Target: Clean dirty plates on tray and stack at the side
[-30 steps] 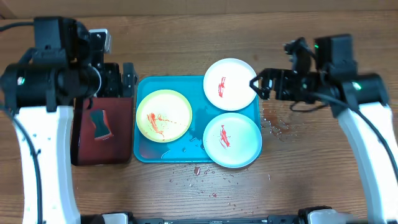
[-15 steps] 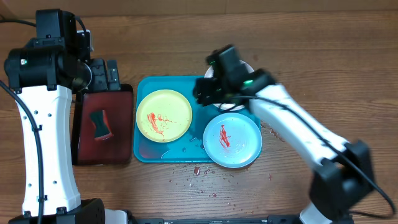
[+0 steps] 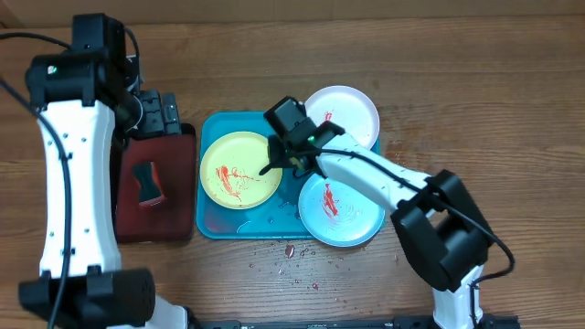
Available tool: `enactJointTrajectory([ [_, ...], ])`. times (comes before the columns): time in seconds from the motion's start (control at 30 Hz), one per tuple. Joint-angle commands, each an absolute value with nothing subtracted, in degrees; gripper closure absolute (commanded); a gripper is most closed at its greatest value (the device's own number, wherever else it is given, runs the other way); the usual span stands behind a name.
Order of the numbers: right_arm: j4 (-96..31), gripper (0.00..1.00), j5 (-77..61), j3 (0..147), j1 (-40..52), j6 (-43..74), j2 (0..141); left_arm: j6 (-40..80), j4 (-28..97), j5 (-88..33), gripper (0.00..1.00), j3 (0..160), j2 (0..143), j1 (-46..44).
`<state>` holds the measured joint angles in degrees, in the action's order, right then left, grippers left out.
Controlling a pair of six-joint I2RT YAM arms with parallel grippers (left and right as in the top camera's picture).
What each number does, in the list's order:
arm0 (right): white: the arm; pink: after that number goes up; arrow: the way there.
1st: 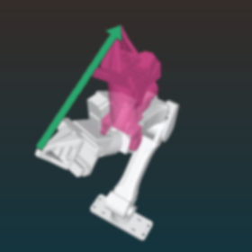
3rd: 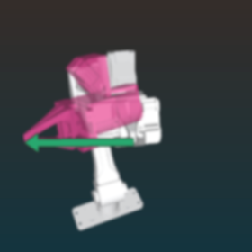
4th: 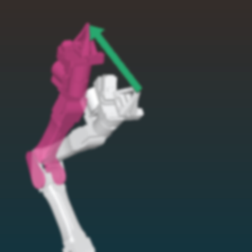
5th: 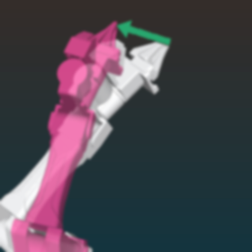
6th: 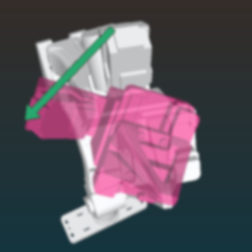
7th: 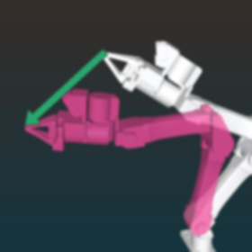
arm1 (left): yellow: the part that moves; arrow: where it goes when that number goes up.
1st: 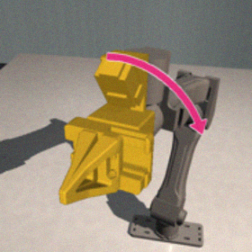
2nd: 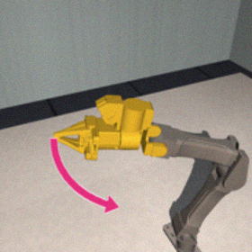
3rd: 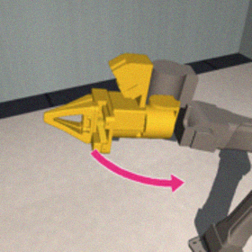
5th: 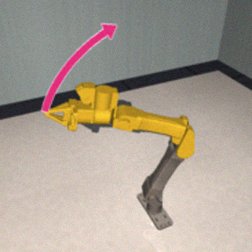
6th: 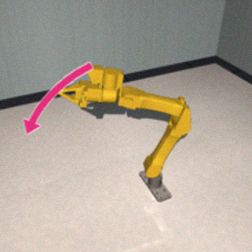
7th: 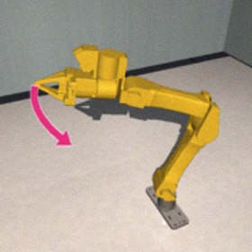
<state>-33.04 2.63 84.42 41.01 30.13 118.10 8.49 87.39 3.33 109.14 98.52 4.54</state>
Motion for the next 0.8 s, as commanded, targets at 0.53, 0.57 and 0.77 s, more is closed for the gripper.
enactJointTrajectory([
  [0.53, -32.5, 0.96, 5.8, 85.5, 42.1, 33.1, 123.5, 10.8, 94.6, 4.0, 0.58, 109.8, 105.3, 12.1],
  [0.57, -32.5, 0.96, 5.8, 85.5, 42.1, 33.1, 123.5, 10.7, 95.1, 4.0, 0.63, 109.3, 105.3, 12.5],
  [0.77, -32.9, 0.96, 5.3, 85.5, 42.1, 33.2, 123.5, 10.2, 93.8, 3.0, 0.76, 103.6, 105.3, 12.8],
])
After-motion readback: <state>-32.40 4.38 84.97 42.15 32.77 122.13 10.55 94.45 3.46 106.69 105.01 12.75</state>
